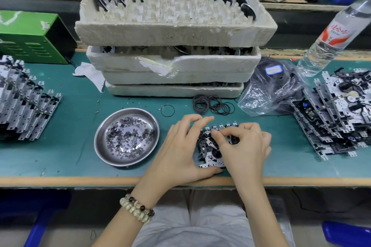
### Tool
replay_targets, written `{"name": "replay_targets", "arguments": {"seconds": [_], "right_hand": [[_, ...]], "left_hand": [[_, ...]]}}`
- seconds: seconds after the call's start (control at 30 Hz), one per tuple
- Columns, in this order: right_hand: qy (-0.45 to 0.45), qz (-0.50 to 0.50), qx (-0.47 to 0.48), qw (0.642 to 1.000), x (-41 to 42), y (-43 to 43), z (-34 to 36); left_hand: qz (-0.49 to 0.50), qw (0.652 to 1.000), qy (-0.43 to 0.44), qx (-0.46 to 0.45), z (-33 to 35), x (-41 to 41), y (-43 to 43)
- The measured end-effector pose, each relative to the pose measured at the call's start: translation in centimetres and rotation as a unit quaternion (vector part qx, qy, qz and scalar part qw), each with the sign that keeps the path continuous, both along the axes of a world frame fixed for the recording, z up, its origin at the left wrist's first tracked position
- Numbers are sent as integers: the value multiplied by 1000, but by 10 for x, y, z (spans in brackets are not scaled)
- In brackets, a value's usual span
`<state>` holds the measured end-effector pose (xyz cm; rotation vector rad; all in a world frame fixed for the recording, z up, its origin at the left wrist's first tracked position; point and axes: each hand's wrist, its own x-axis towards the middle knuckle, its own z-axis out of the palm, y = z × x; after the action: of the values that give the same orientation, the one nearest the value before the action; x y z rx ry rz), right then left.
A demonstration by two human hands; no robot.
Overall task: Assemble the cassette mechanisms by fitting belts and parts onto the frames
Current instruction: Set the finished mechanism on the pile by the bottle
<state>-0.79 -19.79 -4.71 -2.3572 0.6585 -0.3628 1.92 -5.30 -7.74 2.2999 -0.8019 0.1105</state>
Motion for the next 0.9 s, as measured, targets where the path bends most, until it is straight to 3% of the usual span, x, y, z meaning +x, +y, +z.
{"name": "replay_targets", "arguments": {"seconds": [0.23, 0.4, 0.63, 0.9], "right_hand": [[-1, -7, -15, 1000, 0, 2, -1], [-88, 7, -44, 995, -2, 3, -9], [-170, 73, -179, 966, -9, 7, -11], [-119, 187, -270, 937, -4, -5, 5]], "left_hand": [[4, 1000, -2, 0, 1, 0, 0], [5, 1000, 0, -2, 1, -1, 0], [7, 1000, 12, -5, 0, -1, 0], [0, 999, 24, -21, 0, -1, 1]]}}
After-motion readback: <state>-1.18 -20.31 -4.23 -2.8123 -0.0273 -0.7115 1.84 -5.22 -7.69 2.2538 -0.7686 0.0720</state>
